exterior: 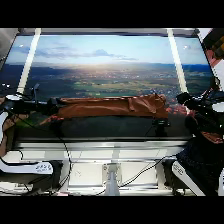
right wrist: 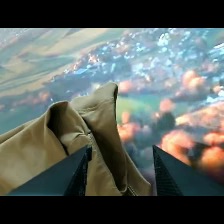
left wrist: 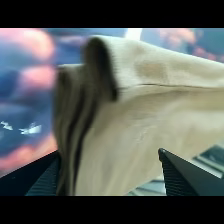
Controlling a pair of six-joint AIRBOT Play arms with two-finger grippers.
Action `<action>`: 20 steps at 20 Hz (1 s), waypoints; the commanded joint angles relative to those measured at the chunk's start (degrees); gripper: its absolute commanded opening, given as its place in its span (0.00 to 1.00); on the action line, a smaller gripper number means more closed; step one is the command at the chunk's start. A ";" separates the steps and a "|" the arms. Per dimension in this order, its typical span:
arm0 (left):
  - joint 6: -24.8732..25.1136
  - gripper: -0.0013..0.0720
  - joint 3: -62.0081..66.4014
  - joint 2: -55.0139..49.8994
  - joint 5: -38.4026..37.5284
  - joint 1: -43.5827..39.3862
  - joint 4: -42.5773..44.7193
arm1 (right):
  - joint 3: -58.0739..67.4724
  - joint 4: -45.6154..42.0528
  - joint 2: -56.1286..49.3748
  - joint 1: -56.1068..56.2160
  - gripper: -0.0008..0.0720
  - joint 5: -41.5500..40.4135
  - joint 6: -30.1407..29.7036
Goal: Fold the clothes and pants, and hang the long-sleeved shirts on hangers.
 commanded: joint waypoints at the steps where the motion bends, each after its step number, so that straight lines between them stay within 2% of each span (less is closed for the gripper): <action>1: 3.58 0.98 0.07 -1.64 0.24 -3.48 0.22 | 0.02 1.60 0.04 -0.04 0.62 0.00 0.04; 2: 5.64 0.98 0.13 -1.64 0.24 -5.42 0.24 | 0.02 2.32 0.04 -0.04 0.62 0.00 0.04; 3: 7.58 0.87 0.35 -1.64 0.28 -7.15 0.24 | 0.02 2.80 0.04 -0.04 0.62 0.02 0.04; 4: 9.51 0.53 0.79 -1.62 0.39 -8.66 0.24 | 0.02 3.19 0.04 -0.04 0.62 0.11 0.04; 5: 10.05 0.26 1.42 -1.64 0.50 -9.77 0.26 | 0.02 3.63 0.04 -0.04 0.62 0.26 0.04; 6: 9.99 0.19 2.23 -1.62 0.46 -10.45 0.22 | 0.02 4.39 0.04 -0.04 0.62 0.48 0.02; 7: 9.79 0.04 3.10 -1.55 0.17 -10.73 0.24 | 0.02 5.55 0.04 -0.04 0.62 0.81 0.02; 8: 8.37 0.04 4.31 -1.40 -0.70 -10.82 -0.74 | 0.04 7.02 0.04 0.13 0.60 1.46 -0.02; 9: 6.60 0.04 5.66 -0.92 -1.84 -10.82 -2.40 | 0.04 7.93 0.04 0.68 0.47 1.79 -0.04; 10: 6.23 0.04 7.06 -0.17 -3.02 -11.04 -3.82 | 0.22 8.35 0.04 1.84 0.28 1.95 -0.07; 11: 6.12 0.04 8.61 0.92 -4.04 -11.41 -4.72 | 0.63 8.50 0.04 3.37 0.17 1.86 -0.04; 13: 3.65 0.04 11.19 4.02 -4.52 -12.59 -4.92 | 1.92 9.55 0.04 7.41 0.03 0.96 -0.02; 16: -2.56 0.04 13.14 9.27 -4.55 -14.86 -5.18 | 4.20 10.38 -0.70 16.44 0.03 -4.81 0.31; 18: -4.55 0.04 13.16 13.11 -4.57 -16.57 -5.16 | 5.62 10.34 -2.51 23.43 0.03 -9.53 4.20; 20: -6.64 0.04 13.16 16.85 -4.59 -17.97 -5.66 | 8.11 10.19 -6.36 30.03 0.03 -10.71 7.34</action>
